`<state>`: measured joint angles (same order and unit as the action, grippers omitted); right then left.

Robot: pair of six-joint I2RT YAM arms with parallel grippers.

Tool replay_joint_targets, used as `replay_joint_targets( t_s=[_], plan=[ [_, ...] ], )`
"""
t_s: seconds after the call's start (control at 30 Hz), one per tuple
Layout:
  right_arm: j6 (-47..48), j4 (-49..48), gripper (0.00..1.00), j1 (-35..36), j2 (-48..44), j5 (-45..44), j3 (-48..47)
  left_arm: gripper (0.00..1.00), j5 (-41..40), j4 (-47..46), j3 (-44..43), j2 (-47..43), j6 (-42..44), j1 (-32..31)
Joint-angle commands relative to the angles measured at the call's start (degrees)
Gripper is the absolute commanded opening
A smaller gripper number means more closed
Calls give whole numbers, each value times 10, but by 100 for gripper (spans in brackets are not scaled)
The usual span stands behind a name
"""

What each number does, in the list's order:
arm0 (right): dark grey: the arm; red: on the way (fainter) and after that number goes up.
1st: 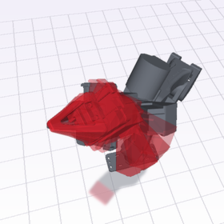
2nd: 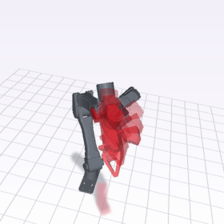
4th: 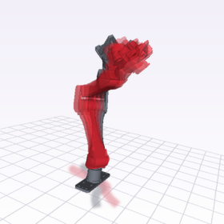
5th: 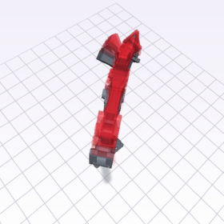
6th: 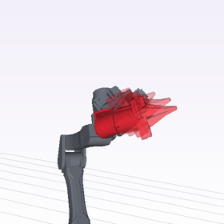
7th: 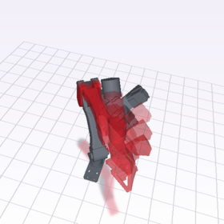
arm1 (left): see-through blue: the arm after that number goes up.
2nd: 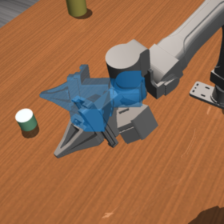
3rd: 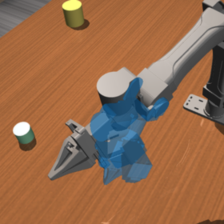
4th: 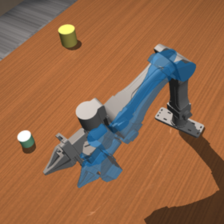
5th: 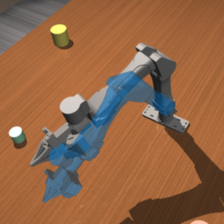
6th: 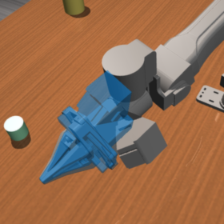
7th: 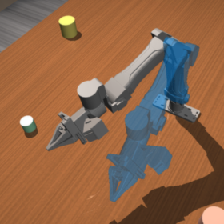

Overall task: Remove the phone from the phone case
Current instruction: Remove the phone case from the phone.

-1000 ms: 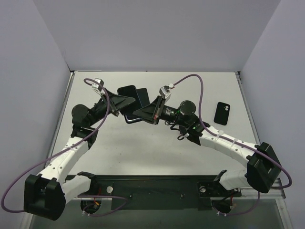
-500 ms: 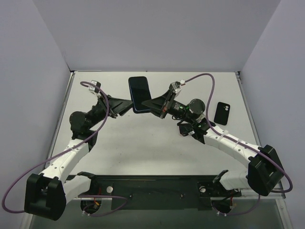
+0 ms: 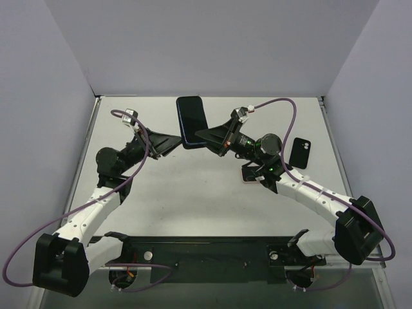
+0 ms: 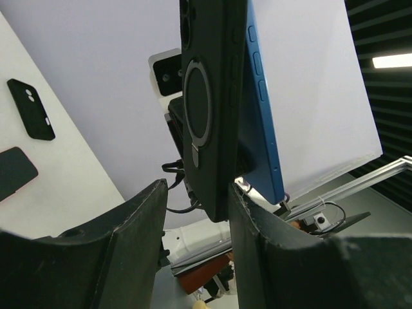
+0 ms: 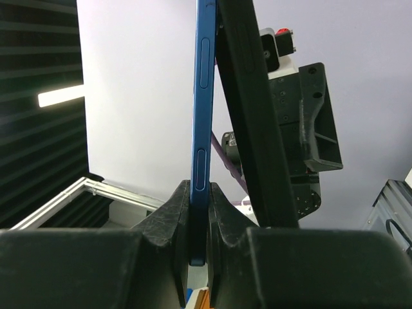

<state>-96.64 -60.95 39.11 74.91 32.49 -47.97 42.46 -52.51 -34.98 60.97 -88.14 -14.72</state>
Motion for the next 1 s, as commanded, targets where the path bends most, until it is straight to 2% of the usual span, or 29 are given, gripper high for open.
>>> replay_joint_targets(
  t_s=[0.0,0.13,0.3,0.43,0.5,0.63,0.7,0.73,0.77,0.8,0.83,0.87,0.97],
  plan=[
    [5,-92,0,4,-13,4,-11,56,6,37,-36,-4,44,-12],
    [19,-73,0,7,-16,6,-13,62,10,29,-42,-1,42,-20],
    [38,-42,0,10,-19,5,-19,64,8,22,-47,5,40,-30],
    [47,-30,0,11,-22,5,-18,68,3,-38,-36,5,10,-32],
    [43,-35,0,11,-21,5,-19,68,3,-1,-44,6,23,-35],
    [42,-37,0,19,-21,4,-25,60,-2,38,-54,12,47,-39],
    [41,-37,0,24,-21,3,-27,49,-1,73,-62,13,60,-40],
    [41,-37,0,27,-21,4,-29,39,-5,98,-71,11,82,-40],
    [43,-36,0,29,-21,4,-30,36,-11,163,-78,8,97,-39],
    [44,-35,0,29,-21,3,-29,27,-26,196,-92,6,134,-39],
    [44,-33,0,29,-22,3,-28,20,-37,274,-100,6,157,-39],
    [46,-31,0,29,-23,3,-27,3,-56,313,-121,6,194,-37],
    [69,1,0,23,-30,5,-23,0,-126,523,-164,4,275,-28]
  ],
)
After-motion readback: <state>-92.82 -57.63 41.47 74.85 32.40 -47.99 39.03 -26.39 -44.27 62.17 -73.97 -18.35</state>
